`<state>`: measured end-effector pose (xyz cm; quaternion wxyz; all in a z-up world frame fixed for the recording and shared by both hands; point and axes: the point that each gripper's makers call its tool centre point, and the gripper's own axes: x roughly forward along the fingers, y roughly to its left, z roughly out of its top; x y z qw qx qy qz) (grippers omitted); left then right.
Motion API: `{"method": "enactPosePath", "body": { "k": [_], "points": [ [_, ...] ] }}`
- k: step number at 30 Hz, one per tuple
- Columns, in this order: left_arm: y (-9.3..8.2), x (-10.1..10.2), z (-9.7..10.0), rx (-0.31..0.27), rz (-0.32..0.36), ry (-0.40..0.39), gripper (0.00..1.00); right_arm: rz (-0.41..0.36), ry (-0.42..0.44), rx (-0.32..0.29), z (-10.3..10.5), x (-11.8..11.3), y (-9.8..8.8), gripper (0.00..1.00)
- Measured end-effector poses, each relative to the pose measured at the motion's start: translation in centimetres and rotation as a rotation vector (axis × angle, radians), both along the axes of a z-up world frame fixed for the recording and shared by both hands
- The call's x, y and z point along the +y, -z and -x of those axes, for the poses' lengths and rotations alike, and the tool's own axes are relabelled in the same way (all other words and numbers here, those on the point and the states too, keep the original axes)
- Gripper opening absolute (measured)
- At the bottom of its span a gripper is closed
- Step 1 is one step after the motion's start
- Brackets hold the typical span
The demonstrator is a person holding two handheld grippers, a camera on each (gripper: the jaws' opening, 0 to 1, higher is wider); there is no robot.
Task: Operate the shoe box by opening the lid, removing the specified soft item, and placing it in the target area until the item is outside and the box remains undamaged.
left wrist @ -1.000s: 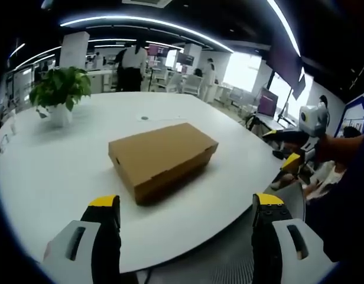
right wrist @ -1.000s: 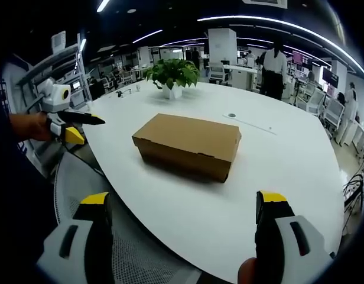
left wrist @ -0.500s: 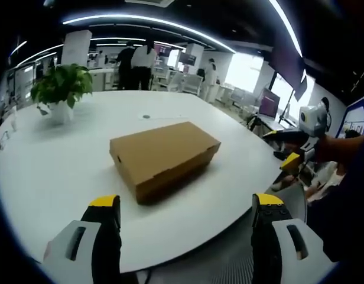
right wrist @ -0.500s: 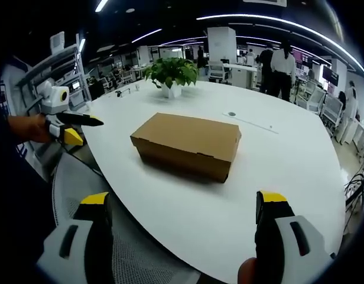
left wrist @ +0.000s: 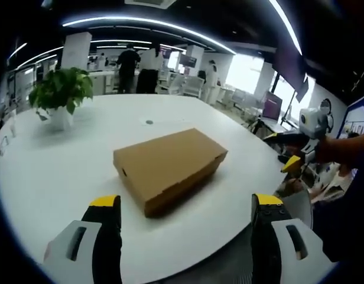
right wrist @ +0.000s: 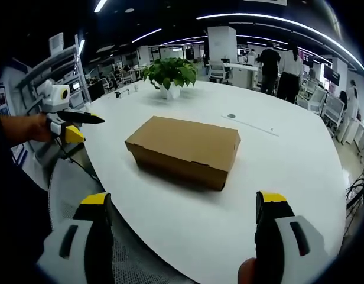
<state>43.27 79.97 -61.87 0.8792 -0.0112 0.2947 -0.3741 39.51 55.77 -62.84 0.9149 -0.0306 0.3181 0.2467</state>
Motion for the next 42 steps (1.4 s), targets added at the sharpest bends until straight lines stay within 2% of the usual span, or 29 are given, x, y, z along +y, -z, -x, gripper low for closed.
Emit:
{"method": "enactPosePath", "body": {
  "k": [4,7,10,18,23,28,31,34,42],
  "points": [
    [-0.1,0.0,-1.9,-0.007,-0.008,-0.001,0.92,-0.027,0.024,0.003,-2.4,-0.4,-0.3,0.91],
    [-0.2,0.3,-4.0,-0.006,-0.006,-0.019,0.90,-0.048,0.046,0.006,-4.8,-0.6,-0.6,0.88],
    [-0.4,0.0,-5.6,-0.014,0.002,-0.025,0.89,-0.045,0.060,0.004,-6.7,-0.7,-0.7,0.88],
    [0.7,-0.2,-8.9,0.015,0.009,-0.050,0.88,-0.029,0.062,0.026,-11.5,-1.1,0.2,0.86],
    [2.3,-0.6,-10.4,0.048,-0.011,-0.038,0.84,-0.033,0.063,0.050,-13.9,-1.1,1.5,0.83],
    [3.9,-1.1,-11.9,0.082,-0.016,-0.043,0.83,-0.019,0.054,0.084,-15.7,-1.0,3.4,0.81],
    [5.0,-1.5,-12.7,0.107,-0.018,-0.036,0.82,-0.021,0.058,0.128,-16.5,-1.0,5.0,0.79],
    [5.9,-1.8,-13.4,0.129,-0.033,-0.039,0.81,-0.043,0.070,0.140,-17.6,-0.6,5.8,0.79],
    [8.3,-2.3,-14.5,0.200,-0.026,-0.053,0.76,-0.071,0.074,0.182,-18.8,0.6,7.6,0.77]
  ]
}}
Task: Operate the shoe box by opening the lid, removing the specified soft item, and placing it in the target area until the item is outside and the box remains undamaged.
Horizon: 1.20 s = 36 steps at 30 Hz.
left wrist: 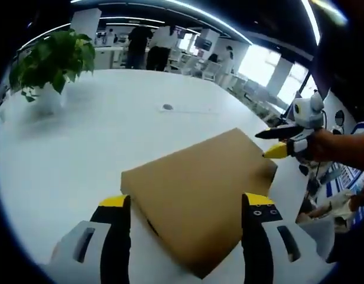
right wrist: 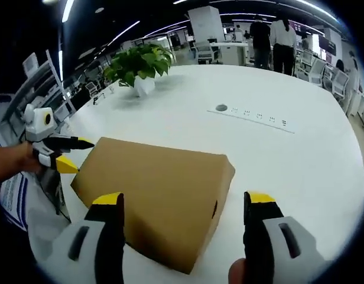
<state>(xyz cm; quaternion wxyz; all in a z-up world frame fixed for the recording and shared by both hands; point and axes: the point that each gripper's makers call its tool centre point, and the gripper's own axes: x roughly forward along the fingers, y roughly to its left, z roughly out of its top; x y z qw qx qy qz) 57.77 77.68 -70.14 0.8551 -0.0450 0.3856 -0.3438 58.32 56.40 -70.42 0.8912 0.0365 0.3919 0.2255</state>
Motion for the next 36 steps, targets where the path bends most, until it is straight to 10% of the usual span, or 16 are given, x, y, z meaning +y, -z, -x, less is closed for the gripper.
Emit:
{"method": "enactPosePath", "body": {
  "k": [9,36],
  "points": [
    [2.4,1.6,0.3,0.081,-0.055,-0.064,0.54,0.029,-0.052,0.045,0.8,1.0,2.0,0.62],
    [2.4,2.1,1.1,0.058,0.007,-0.111,0.53,-0.025,0.055,0.042,3.7,1.7,2.1,0.56]
  ]
}}
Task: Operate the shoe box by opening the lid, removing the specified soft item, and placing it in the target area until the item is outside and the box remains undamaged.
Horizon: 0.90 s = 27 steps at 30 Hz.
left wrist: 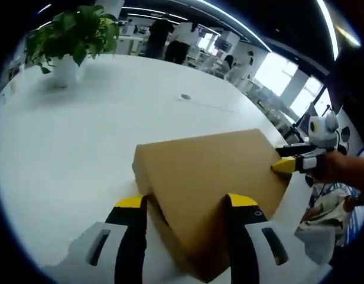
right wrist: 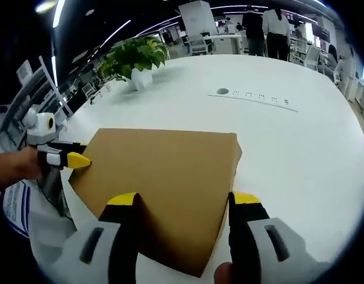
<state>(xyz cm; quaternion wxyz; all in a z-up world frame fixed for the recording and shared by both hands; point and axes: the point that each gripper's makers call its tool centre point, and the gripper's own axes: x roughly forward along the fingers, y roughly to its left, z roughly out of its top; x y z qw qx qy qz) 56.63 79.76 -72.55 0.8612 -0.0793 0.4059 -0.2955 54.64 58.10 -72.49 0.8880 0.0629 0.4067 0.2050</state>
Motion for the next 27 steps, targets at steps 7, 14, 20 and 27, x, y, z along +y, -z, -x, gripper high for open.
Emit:
{"method": "enactPosePath", "body": {
  "k": [7,14,20,27],
  "points": [
    [-0.1,1.4,0.9,-0.012,0.002,0.001,0.53,-0.016,0.031,-0.005,2.2,1.4,0.0,0.54],
    [-0.2,2.4,2.3,-0.015,-0.012,0.013,0.52,-0.022,0.054,-0.009,4.7,2.5,-0.1,0.53],
    [-0.3,3.3,3.7,-0.020,-0.020,0.021,0.51,-0.037,0.066,-0.009,7.3,3.5,-0.1,0.51],
    [-0.3,5.0,4.8,-0.013,-0.038,0.028,0.50,-0.042,0.060,-0.004,8.8,5.1,-0.1,0.50]
  ]
}}
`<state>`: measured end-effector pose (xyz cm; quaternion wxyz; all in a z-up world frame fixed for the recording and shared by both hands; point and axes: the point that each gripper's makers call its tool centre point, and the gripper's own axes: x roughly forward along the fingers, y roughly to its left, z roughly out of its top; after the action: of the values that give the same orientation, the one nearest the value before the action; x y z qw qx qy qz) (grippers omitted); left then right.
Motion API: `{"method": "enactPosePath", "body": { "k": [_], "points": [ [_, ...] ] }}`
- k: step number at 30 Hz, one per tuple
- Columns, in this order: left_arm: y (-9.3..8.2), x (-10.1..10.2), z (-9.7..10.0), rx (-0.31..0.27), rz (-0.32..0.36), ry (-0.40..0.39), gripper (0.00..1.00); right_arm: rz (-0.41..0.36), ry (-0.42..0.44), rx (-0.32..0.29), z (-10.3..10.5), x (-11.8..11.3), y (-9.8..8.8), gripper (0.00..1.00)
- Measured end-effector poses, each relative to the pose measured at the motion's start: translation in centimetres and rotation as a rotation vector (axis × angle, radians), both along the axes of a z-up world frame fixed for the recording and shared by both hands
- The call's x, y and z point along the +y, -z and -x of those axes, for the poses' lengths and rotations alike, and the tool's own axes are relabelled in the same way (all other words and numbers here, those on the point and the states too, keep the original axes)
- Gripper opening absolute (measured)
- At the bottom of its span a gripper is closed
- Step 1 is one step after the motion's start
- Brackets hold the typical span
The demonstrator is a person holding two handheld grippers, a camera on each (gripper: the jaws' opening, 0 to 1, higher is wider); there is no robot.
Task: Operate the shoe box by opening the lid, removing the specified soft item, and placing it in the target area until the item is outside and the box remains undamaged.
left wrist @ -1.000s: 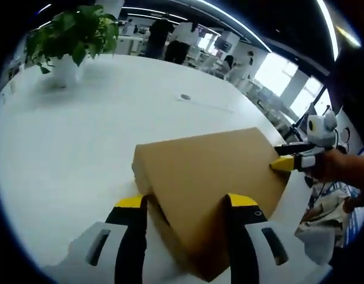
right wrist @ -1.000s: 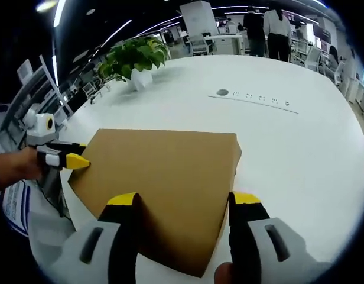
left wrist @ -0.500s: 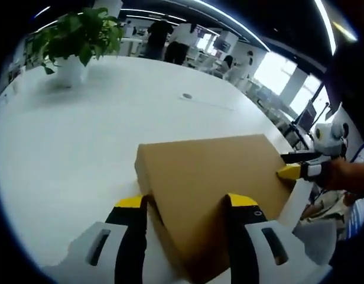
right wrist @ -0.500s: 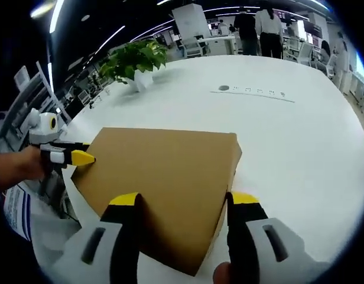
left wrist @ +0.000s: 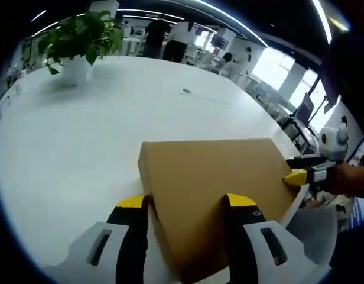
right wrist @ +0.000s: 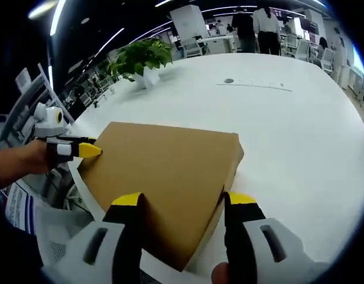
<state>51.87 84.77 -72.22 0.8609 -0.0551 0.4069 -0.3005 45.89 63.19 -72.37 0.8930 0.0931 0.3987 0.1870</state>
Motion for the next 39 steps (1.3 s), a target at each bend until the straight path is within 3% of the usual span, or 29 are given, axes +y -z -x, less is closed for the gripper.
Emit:
{"method": "enactPosePath", "body": {
  "k": [11,19,21,22,23,25,28,31,34,35,38,39],
  "points": [
    [0.0,2.7,1.2,0.007,-0.008,-0.012,0.50,-0.004,-0.020,-0.006,0.9,2.7,0.0,0.50],
    [-0.1,3.1,1.3,0.009,-0.009,-0.014,0.52,-0.015,-0.017,-0.016,0.9,2.5,0.0,0.52],
    [-0.9,3.4,1.0,-0.015,0.021,-0.034,0.55,-0.086,-0.007,-0.050,0.8,2.6,-1.1,0.54],
    [-2.1,3.3,0.7,-0.047,0.077,-0.067,0.59,-0.080,-0.016,-0.059,1.0,2.5,-1.4,0.56],
    [-2.7,3.5,0.8,-0.054,0.095,-0.070,0.61,-0.062,-0.040,-0.080,1.3,2.4,-1.8,0.58],
    [-4.4,4.0,1.4,-0.122,0.116,-0.050,0.63,-0.001,-0.105,-0.106,2.4,2.3,-2.4,0.59],
    [-5.3,4.1,4.1,-0.146,0.153,0.012,0.58,0.002,-0.124,-0.135,4.1,2.4,-3.4,0.57],
    [-4.6,4.4,6.9,-0.169,0.121,0.072,0.52,0.039,-0.159,-0.141,5.7,2.3,-3.1,0.53],
    [-2.7,5.5,8.9,-0.215,-0.018,0.131,0.50,0.210,-0.253,-0.189,6.5,1.9,-2.0,0.47],
    [-2.1,5.8,9.4,-0.203,-0.047,0.144,0.49,0.239,-0.271,-0.189,6.6,1.9,-1.7,0.44],
    [-1.6,6.0,10.0,-0.202,-0.073,0.137,0.47,0.248,-0.288,-0.160,6.9,2.2,-0.3,0.41],
    [-1.1,6.5,10.1,-0.195,-0.116,0.142,0.45,0.248,-0.292,-0.156,6.9,2.1,-0.1,0.40]
  ]
}}
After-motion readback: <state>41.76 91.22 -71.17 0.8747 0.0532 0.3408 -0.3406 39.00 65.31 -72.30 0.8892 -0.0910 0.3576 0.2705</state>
